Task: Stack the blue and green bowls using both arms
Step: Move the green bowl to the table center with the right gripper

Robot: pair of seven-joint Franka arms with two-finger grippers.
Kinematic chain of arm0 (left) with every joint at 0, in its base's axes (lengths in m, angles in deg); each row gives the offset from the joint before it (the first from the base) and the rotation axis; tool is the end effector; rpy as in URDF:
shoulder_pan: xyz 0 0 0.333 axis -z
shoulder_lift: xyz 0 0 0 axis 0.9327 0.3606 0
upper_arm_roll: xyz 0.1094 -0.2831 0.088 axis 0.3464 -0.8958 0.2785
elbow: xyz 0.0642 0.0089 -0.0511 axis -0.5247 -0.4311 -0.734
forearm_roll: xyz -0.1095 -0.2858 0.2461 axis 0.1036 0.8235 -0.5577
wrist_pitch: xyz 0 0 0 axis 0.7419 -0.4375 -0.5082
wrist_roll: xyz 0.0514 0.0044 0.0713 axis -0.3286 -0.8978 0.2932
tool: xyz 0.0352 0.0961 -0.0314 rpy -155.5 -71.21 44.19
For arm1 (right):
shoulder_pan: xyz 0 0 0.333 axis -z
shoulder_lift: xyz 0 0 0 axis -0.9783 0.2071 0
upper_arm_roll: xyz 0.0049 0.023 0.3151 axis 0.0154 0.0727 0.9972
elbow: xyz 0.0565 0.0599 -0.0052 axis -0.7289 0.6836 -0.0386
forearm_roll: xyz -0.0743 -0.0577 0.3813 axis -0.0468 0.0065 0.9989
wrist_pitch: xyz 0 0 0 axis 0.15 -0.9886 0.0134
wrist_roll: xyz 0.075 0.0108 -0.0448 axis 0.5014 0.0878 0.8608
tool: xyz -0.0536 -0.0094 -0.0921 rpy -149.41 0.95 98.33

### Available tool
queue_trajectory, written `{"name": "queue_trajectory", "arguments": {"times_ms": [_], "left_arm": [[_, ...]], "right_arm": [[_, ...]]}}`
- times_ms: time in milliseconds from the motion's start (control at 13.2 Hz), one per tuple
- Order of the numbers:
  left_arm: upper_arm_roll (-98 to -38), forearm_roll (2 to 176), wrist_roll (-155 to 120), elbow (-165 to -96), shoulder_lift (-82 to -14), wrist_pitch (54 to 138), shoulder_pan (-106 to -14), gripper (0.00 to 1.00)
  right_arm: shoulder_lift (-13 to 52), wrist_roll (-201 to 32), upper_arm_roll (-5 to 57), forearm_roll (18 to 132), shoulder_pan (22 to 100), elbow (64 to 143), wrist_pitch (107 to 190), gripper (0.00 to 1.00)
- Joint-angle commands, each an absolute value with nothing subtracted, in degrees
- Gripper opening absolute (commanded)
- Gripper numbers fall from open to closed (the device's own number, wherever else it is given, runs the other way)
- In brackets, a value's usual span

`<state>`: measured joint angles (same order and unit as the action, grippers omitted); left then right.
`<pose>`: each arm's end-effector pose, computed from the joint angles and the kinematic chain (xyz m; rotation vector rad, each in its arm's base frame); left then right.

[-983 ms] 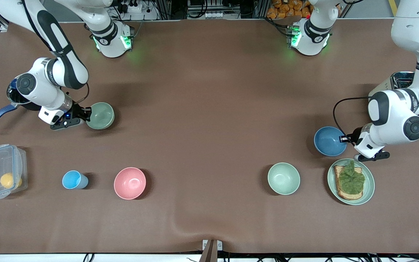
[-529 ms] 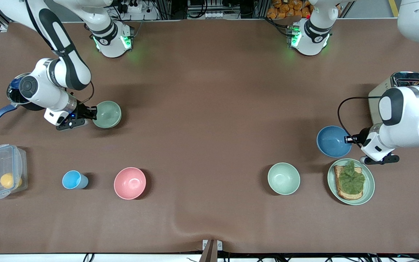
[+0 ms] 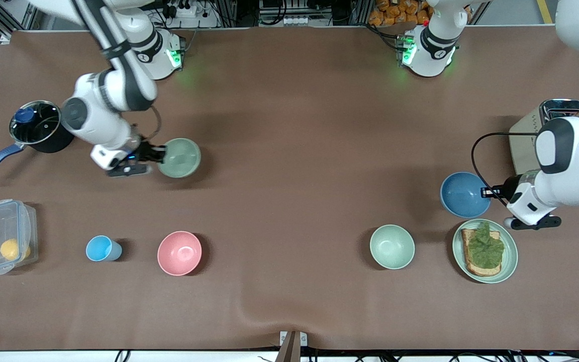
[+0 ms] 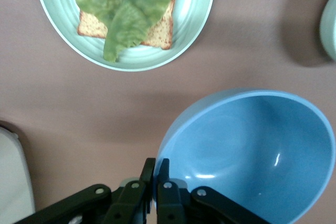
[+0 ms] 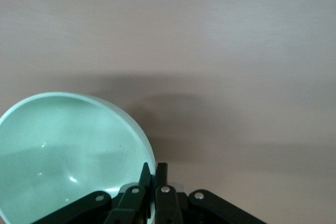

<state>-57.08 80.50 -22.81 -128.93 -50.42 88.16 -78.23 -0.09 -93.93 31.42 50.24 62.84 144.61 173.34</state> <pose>0.6337 0.0298 0.3391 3.0622 0.1030 -0.3359 0.4640 0.1274 0.2701 -3.0213 -0.0421 0.1221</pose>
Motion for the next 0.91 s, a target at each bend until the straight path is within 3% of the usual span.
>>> {"name": "queue_trajectory", "arguments": {"times_ms": [0, 302, 832], "left_arm": [[-57.14, 81.83, -22.85, -126.1, -50.19, 85.1, -77.74, 0.0], [-57.22, 82.27, -19.87, -124.6, -50.1, 84.66, -76.34, 0.0], [-58.02, 83.59, -16.44, -120.91, -50.45, 80.53, -75.19, 0.0]], "right_arm": [[-0.57, -102.63, 31.02, 51.66, 57.32, 141.8, 172.84, 0.0], [1.36, -105.98, 30.75, 62.38, 48.97, 139.5, 175.72, 0.0], [12.42, -127.33, 30.49, 61.52, 35.43, 130.19, 180.57, 0.0]]}}
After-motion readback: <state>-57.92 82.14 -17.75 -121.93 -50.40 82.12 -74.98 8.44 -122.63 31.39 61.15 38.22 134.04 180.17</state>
